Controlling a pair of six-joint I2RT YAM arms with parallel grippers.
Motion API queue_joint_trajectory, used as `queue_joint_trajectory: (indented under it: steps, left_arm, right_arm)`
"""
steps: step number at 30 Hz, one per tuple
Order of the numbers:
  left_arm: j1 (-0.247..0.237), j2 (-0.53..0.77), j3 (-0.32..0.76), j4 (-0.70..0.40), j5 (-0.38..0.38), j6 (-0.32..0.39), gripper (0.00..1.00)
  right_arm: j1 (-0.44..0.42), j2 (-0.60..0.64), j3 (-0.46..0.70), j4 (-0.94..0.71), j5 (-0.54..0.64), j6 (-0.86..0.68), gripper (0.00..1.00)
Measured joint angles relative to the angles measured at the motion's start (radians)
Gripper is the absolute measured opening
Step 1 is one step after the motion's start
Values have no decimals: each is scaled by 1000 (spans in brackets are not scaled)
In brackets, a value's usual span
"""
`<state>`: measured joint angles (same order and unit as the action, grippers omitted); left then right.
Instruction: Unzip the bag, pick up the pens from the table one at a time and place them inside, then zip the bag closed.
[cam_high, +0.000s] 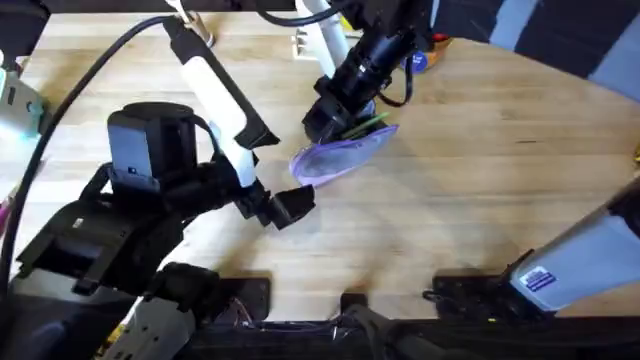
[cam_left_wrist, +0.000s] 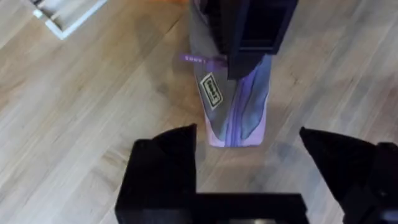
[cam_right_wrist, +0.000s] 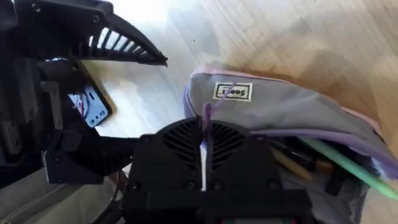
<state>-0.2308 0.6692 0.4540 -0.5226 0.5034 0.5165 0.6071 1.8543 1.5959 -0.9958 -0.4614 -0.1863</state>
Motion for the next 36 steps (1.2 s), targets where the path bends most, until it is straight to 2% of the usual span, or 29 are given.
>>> queue_joint_trajectory:
  steps: [4, 7, 12, 13, 16, 17, 20, 21, 22, 23, 25, 31, 36]
  left_arm:
    - [70, 46, -25, 83, 119, 59, 993]
    - [105, 97, -32, 155, 187, 80, 993]
    - [116, 224, -32, 235, 274, 96, 993]
    - [116, 314, -33, 284, 322, 98, 993]
    - [116, 382, -33, 341, 361, 99, 994]
    - [116, 427, -33, 379, 395, 98, 940]
    - [116, 440, -33, 385, 415, 102, 702]
    - [116, 440, -34, 386, 423, 105, 344]
    - [117, 440, -34, 389, 419, 106, 186]
    - [119, 440, -34, 392, 416, 109, 81]
    - [119, 441, -34, 392, 416, 109, 47]
    - [119, 442, -34, 392, 413, 108, 44]
    - [119, 442, -34, 398, 413, 108, 44]
  right_arm:
    - [0, 0, 0, 0, 0, 0, 34]
    - [0, 0, 0, 0, 0, 0, 34]
    - [0, 0, 0, 0, 0, 0, 34]
    - [0, 0, 0, 0, 0, 0, 34]
    - [0, 0, 0, 0, 0, 0, 34]
    - [0, 0, 0, 0, 0, 0, 34]
    - [0, 0, 0, 0, 0, 0, 34]
    - [0, 0, 0, 0, 0, 0, 34]
    - [0, 0, 0, -4, 0, 0, 34]
    - [0, 0, 0, -6, -1, 0, 34]
    - [0, 0, 0, -6, -3, 0, 34]
    - [-4, 0, 0, -6, -3, 0, 34]
    - [-40, 0, 0, -9, -11, 0, 34]
